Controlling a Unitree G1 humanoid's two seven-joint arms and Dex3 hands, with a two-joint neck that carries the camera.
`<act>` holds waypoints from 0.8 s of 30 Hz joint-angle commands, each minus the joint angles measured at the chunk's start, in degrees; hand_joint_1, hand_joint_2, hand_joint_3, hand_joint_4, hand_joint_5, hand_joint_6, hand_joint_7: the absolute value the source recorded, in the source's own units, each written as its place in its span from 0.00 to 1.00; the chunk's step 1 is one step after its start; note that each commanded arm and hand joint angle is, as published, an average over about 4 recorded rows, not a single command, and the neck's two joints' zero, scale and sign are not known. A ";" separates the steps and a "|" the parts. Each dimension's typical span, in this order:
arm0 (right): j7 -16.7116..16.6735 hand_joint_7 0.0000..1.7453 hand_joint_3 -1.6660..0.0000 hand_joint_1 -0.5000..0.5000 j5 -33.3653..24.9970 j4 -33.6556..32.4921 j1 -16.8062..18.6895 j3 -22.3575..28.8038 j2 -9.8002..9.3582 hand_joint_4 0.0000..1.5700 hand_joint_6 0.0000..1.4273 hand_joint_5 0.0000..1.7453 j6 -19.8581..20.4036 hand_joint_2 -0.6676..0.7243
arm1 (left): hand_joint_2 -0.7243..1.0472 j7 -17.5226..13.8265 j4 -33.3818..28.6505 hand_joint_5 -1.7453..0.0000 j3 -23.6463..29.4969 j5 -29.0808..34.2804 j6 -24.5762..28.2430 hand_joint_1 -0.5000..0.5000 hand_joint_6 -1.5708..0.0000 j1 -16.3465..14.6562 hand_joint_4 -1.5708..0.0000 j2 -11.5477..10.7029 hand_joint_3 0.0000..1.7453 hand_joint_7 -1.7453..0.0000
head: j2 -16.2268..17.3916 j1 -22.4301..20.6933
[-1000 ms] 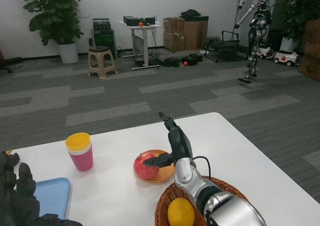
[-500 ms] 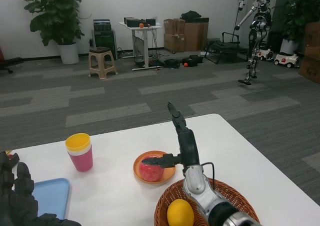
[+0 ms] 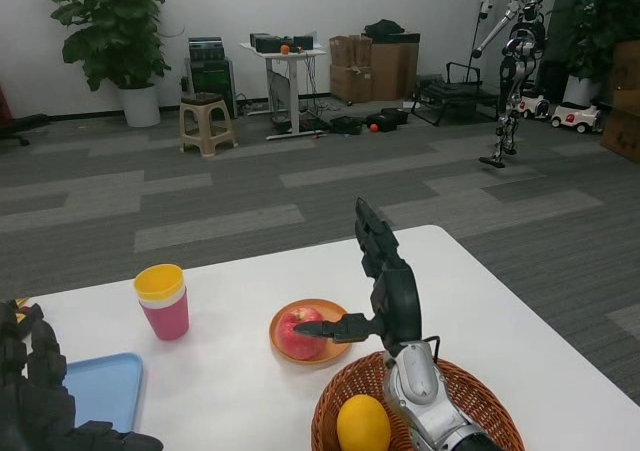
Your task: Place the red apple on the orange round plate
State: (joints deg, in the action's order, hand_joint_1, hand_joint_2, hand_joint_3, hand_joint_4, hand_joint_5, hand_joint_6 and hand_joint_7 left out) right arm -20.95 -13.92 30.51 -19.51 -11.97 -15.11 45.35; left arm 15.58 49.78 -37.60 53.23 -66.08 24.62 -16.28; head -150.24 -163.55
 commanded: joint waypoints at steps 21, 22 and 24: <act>1.79 0.00 0.88 0.29 -0.50 -4.43 0.90 1.69 -0.51 0.00 0.00 0.00 0.29 0.45 | 0.05 -0.03 -0.30 1.00 0.34 -0.14 -0.27 0.00 1.00 0.23 1.00 -0.86 0.05 1.00 | -0.85 0.61; 1.79 0.00 0.88 0.29 -0.50 -4.45 0.92 1.69 -0.49 0.00 0.00 0.00 0.31 0.45 | 0.05 -0.03 -0.30 1.00 0.34 -0.14 -0.27 0.00 1.00 0.21 1.00 -0.86 0.05 1.00 | -0.81 0.65; 1.79 0.00 0.87 0.30 -0.50 -4.49 0.96 1.69 -0.44 0.00 0.00 0.00 0.36 0.45 | 0.03 -0.03 -0.30 1.00 0.34 -0.14 -0.27 0.00 1.00 0.16 1.00 -0.86 0.05 1.00 | -0.85 0.61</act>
State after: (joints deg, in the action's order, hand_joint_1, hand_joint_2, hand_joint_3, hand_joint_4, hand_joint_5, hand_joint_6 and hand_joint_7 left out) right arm -19.02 -13.93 26.91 -19.34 -10.81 -15.22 45.31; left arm 15.58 49.53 -37.57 53.21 -66.08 24.62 -16.38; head -151.09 -162.94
